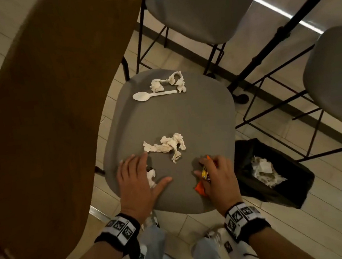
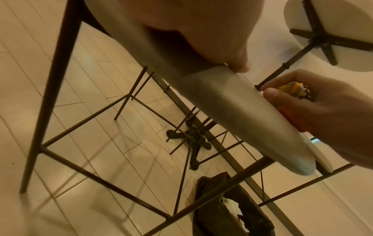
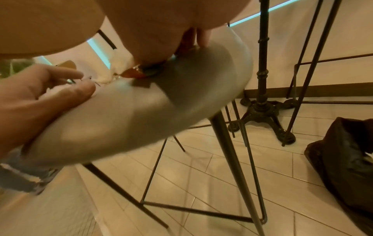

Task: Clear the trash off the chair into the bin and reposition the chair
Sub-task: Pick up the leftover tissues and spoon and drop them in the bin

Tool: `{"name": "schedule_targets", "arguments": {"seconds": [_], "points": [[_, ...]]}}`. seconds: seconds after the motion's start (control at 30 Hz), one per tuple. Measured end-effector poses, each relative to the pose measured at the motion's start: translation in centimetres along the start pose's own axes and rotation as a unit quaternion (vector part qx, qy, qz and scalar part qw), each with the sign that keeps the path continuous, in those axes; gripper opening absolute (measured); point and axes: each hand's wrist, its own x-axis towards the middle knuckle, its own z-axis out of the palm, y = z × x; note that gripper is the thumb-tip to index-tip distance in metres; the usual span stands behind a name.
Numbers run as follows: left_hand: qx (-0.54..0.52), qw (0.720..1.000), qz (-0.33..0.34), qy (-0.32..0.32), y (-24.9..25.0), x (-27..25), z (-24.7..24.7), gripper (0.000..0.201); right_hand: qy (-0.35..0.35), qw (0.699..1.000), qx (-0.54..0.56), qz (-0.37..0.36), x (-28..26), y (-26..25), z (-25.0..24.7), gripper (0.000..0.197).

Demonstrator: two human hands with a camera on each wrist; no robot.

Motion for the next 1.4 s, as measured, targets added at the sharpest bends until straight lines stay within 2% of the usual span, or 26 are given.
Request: {"name": "schedule_targets", "arguments": {"seconds": [0.07,0.13,0.2,0.27,0.33,0.4,0.47,0.53,0.6,0.67,0.73,0.8,0.9,0.97,1.03,1.13,1.17,1.23,1.3,1.4], "points": [[-0.008,1.0,0.025,0.015,0.9,1.2,-0.1,0.102,-0.017,0.999,0.042,0.025,1.6,-0.1,-0.8,0.033],[0.004,0.996,0.083,0.022,2.0,2.6,-0.1,0.104,-0.026,0.995,0.083,0.053,3.0,-0.3,-2.0,0.022],[0.011,0.992,0.125,0.0,3.4,4.3,0.2,0.1,-0.006,0.99,0.124,0.071,4.9,-1.1,-4.0,0.02],[0.023,0.99,0.132,-0.042,4.6,5.5,0.6,0.086,0.038,0.987,0.146,0.061,7.6,-2.5,-6.4,0.023],[0.041,0.99,0.127,-0.053,5.0,5.8,1.2,0.061,0.058,0.987,0.144,0.035,11.2,-4.1,-8.3,0.034],[0.042,0.991,0.129,-0.025,4.8,5.8,1.6,0.038,0.07,0.992,0.105,-0.012,15.3,-6.0,-9.1,0.031],[0.041,0.992,0.122,-0.005,4.5,5.7,1.9,0.028,0.075,0.994,0.01,-0.081,19.3,-7.6,-8.2,0.037],[0.022,0.993,0.112,-0.006,4.5,5.8,2.0,0.03,0.031,0.988,-0.084,-0.122,22.8,-8.6,-6.4,0.052],[-0.016,0.995,0.098,-0.014,4.3,5.8,1.8,0.035,-0.01,0.981,-0.133,-0.141,25.5,-9.0,-4.4,0.063],[-0.1,0.993,0.039,-0.046,3.8,5.6,1.6,0.04,-0.05,0.975,-0.153,-0.155,26.6,-9.1,-2.4,0.068],[-0.188,0.979,-0.038,-0.075,3.3,5.3,1.1,0.044,-0.093,0.967,-0.17,-0.168,26.4,-9.1,-1.1,0.074],[-0.216,0.972,-0.076,-0.055,3.0,5.2,0.5,0.04,-0.094,0.963,-0.182,-0.176,25.7,-9.1,-0.7,0.071],[-0.247,0.959,-0.131,-0.038,3.1,5.6,-0.7,0.033,-0.025,0.961,-0.194,-0.198,24.7,-9.2,-0.8,0.046],[-0.264,0.95,-0.162,-0.03,3.1,5.9,-1.1,0.033,0.005,0.962,-0.162,-0.22,23.8,-9.0,-0.5,0.032],[-0.272,0.947,-0.171,-0.018,3.2,6.3,-1.2,0.033,-0.007,0.97,-0.115,-0.216,23.0,-9.0,-0.2,0.024],[-0.288,0.937,-0.195,-0.003,4.0,6.7,-1.7,0.025,-0.039,0.985,-0.065,-0.156,21.8,-8.8,-0.8,0.015],[-0.295,0.934,-0.201,0.002,4.2,6.9,-1.8,0.023,-0.043,0.99,-0.028,-0.132,21.0,-8.5,-1.3,0.012],[-0.288,0.935,-0.205,0.015,4.6,7.3,-1.9,0.021,-0.05,0.992,0.083,-0.086,18.7,-7.3,-2.7,0.017],[-0.305,0.933,-0.192,0.023,5.5,7.6,-1.4,0.016,-0.052,0.982,0.176,-0.051,15.5,-5.3,-4.2,0.02],[-0.325,0.937,-0.126,0.001,9.2,7.6,0.0,0.013,-0.039,0.975,0.217,-0.011,9.9,-0.5,-6.4,0.02]]}}
